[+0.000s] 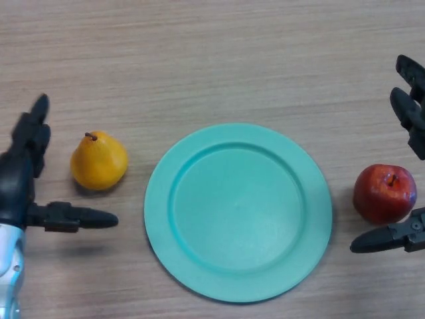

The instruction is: Pick up the yellow pear and place it on the plate

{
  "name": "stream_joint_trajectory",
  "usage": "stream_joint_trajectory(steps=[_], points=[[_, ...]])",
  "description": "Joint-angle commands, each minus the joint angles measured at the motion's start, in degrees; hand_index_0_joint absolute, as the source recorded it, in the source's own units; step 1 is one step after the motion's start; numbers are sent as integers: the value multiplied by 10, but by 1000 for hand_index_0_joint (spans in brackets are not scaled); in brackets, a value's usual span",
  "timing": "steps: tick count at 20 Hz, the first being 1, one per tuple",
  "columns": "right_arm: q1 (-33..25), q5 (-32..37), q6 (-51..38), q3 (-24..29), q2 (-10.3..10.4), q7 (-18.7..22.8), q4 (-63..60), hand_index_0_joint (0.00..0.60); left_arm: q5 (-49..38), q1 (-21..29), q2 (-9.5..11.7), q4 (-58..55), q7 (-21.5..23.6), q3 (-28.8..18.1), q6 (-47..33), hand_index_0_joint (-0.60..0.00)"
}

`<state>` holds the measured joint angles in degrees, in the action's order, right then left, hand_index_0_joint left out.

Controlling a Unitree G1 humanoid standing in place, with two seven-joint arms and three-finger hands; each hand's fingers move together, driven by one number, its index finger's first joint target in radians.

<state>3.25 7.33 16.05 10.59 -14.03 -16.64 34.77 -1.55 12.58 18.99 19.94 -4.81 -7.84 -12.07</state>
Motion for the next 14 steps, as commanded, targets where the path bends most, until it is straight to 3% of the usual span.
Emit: stream_joint_trajectory(steps=[1, 13, 14], points=[[-8, 30, -84, 40, -13, 14, 37, 0, -13, 32, 22, -6, 14, -21, -85, 0], [12, 42, -58, 72, -7, 6, 74, 0, -32, 137, 13, 186, 49, 2, -178, 0], [13, 41, -63, 73, -5, 7, 74, 0, -34, 145, 7, 198, 52, 7, -184, -50]])
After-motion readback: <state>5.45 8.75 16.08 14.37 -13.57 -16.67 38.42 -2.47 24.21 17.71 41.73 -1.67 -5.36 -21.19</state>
